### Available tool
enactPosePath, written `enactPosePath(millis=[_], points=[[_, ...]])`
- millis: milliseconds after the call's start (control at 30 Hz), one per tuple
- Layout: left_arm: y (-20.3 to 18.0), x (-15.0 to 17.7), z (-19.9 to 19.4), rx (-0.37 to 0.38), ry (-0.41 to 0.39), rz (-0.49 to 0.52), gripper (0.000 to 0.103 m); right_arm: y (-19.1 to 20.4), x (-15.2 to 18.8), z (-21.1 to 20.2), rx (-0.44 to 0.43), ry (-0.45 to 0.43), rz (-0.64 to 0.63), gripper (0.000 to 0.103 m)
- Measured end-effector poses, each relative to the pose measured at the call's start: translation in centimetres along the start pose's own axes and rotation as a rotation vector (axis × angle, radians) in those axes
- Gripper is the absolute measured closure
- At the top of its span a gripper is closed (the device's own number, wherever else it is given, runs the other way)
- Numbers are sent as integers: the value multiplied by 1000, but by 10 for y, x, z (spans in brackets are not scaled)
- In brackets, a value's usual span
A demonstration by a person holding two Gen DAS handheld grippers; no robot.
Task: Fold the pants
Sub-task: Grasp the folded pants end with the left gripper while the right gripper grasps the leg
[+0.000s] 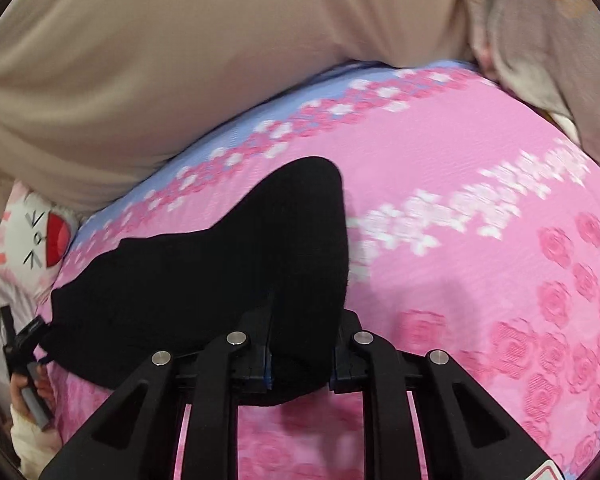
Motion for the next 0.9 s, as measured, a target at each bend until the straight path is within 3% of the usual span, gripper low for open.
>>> enactPosePath(millis=[100, 200, 267, 333, 367, 400, 433, 467, 567, 667, 700, 733, 800, 900], points=[[-13, 10, 0, 15, 16, 39, 5, -32, 12, 7, 22, 9, 58, 86], [-18, 13, 4, -25, -20, 63, 5, -33, 20, 16, 8, 52, 61, 74], [-22, 12, 7, -56, -25, 69, 5, -26, 16, 2, 106, 45, 13, 64], [-21, 11, 7, -45, -23, 48, 5, -8, 6, -29, 223, -56, -70, 57], [-20, 10, 7, -38, -22, 38, 5, 13, 1, -43, 203, -106, -145, 51], [-19, 9, 6, -32, -21, 32, 5, 27, -1, -48, 171, -119, -192, 33], [-18, 9, 6, -30, -23, 28, 5, 52, -2, -48, 106, -114, -265, 22], [-19, 10, 6, -35, -25, 30, 5, 75, 1, -45, 44, -96, -327, 22], [-23, 13, 7, -57, -31, 51, 5, 148, 19, -9, -155, -12, -489, 23], [-22, 13, 6, -40, -15, 67, 5, 195, 37, 41, -133, 57, -622, 27], [-20, 12, 5, -27, -8, 67, 5, 200, 39, 52, -122, 71, -626, 34], [-18, 11, 5, -10, 0, 63, 5, 200, 38, 63, -125, 98, -606, 61], [-15, 9, 4, 14, 12, 54, 5, 196, 27, 68, -170, 106, -506, 86], [-11, 6, 4, 42, 15, 15, 5, 209, 11, 57, -167, 77, -497, 88]])
Point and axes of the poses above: each gripper's, at about its wrist camera, not at the fingertips, and z roughly the way its jaws point, y to its left, x to its underside, the point moved 2 cm from there along z, roughly the way its jaws point, and after that the axes turned 7 degrees about -z, right-handed, at the moved point
